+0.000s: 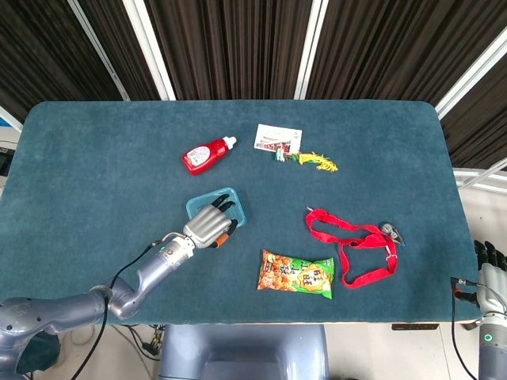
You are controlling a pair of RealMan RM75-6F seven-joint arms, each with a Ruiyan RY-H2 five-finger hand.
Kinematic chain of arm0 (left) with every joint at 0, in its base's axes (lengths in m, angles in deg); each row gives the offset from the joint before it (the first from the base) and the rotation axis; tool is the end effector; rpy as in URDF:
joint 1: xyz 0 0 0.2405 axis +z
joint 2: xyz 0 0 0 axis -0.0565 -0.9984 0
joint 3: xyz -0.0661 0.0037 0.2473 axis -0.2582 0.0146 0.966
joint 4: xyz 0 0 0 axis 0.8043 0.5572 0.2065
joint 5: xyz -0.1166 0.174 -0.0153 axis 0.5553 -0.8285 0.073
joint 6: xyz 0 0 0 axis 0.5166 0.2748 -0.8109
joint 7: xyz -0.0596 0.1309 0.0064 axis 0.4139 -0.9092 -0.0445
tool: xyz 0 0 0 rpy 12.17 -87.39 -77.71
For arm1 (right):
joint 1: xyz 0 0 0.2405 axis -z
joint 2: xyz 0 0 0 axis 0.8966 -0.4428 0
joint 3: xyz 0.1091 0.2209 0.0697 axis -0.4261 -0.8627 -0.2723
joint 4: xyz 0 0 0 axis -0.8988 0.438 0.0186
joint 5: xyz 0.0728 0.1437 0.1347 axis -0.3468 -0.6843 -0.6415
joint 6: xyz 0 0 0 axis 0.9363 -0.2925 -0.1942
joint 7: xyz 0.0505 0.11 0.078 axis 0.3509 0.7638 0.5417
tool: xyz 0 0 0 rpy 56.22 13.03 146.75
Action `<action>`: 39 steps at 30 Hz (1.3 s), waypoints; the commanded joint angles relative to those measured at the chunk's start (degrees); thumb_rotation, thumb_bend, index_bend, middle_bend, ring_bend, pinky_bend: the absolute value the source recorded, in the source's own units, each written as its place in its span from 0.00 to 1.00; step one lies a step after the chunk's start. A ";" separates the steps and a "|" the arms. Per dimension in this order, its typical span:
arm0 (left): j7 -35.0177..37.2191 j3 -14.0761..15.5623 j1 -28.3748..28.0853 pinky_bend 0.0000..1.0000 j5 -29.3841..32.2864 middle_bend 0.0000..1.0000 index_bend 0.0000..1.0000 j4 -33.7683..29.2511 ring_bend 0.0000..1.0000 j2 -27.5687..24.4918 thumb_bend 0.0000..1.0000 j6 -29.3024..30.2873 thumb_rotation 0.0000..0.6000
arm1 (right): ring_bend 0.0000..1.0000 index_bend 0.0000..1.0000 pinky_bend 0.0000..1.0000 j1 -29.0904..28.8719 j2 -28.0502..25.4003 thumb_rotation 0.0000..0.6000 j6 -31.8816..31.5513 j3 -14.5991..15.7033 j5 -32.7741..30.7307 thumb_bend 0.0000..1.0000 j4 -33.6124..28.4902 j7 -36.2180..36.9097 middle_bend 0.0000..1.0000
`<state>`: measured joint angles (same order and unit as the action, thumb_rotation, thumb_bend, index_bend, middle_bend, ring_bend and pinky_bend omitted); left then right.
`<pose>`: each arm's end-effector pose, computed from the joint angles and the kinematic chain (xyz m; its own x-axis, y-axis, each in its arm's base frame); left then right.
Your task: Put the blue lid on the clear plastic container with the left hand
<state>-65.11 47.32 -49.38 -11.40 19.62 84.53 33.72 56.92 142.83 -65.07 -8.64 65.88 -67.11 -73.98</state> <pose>-0.1154 0.3596 -0.0859 0.6352 0.2386 0.7346 0.6677 -0.6477 -0.3670 -0.3754 -0.1965 0.1451 0.3585 -0.1659 0.9187 -0.7881 0.4737 0.3930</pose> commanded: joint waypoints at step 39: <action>-1.11 8.85 32.40 0.03 -1.25 0.07 0.14 -24.66 0.00 -27.79 0.30 39.23 1.00 | 0.00 0.04 0.00 0.97 -1.50 1.00 -6.04 4.96 13.42 0.27 -5.75 -3.58 0.00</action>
<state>-68.83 54.53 -19.58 -11.81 -5.90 57.52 71.07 57.74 141.94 -70.63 -4.27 77.82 -72.46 -77.97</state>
